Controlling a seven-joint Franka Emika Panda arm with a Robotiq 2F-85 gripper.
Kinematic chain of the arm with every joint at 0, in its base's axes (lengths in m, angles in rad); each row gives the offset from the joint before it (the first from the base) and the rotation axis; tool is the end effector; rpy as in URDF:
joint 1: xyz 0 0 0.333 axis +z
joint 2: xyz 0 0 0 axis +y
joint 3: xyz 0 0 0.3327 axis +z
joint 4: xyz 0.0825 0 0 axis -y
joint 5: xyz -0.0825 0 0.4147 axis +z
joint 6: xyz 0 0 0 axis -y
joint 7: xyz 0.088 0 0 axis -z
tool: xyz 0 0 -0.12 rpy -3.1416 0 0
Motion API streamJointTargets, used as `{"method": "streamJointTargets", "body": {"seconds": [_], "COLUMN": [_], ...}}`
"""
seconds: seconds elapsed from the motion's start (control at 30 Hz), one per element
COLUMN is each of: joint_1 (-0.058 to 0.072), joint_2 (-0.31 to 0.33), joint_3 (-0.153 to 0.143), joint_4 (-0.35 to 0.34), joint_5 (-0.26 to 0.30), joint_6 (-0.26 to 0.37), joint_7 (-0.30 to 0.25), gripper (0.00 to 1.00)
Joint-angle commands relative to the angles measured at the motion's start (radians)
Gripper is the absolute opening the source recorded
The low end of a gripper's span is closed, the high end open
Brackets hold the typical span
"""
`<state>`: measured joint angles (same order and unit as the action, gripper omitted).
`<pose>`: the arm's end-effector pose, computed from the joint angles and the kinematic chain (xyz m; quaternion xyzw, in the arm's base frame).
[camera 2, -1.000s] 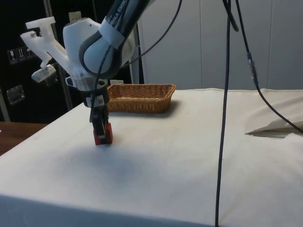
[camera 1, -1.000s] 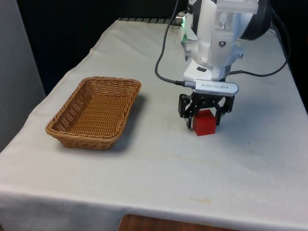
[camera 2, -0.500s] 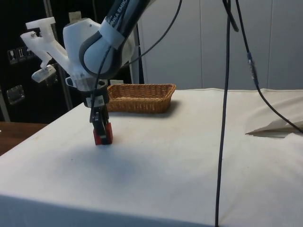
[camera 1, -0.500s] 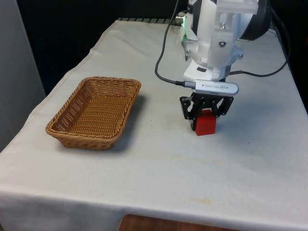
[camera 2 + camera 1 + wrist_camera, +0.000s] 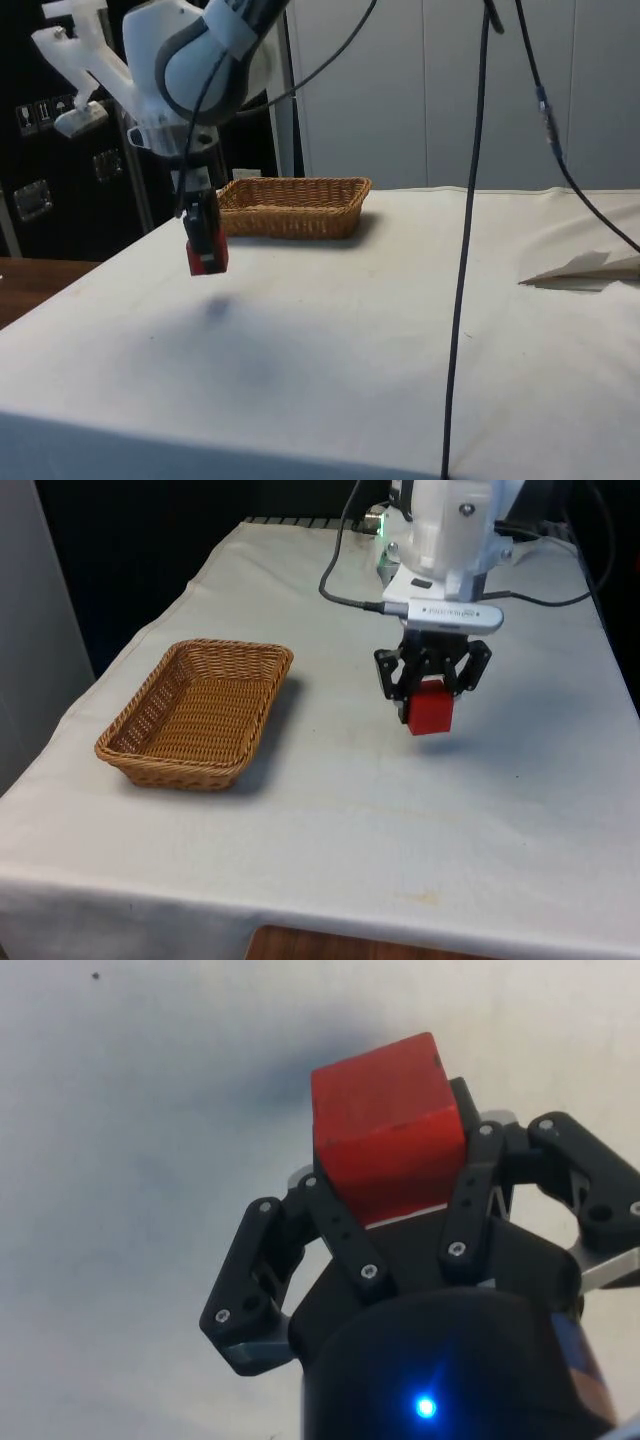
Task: Pick up the cube and place it into the basket.
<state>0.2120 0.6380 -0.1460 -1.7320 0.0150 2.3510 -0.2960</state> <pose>0.6971 0.0542 0.1938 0.9813 0.1883 -0.0105 0.0372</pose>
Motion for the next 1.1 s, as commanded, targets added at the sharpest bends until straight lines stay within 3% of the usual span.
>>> {"method": "streamJointTargets", "body": {"seconds": [0.0,0.8,1.07], "joint_1": [0.001,0.011,0.009], "joint_2": [-0.011,-0.113,-0.124], "joint_3": [-0.002,-0.001,0.001], "joint_4": [-0.004,-0.007,-0.004], "joint_5": [-0.003,-0.006,-0.002], "joint_6": [-0.008,-0.097,-0.108], "joint_7": [-0.002,0.001,-0.002], "gripper": [0.0,0.0,0.0]}}
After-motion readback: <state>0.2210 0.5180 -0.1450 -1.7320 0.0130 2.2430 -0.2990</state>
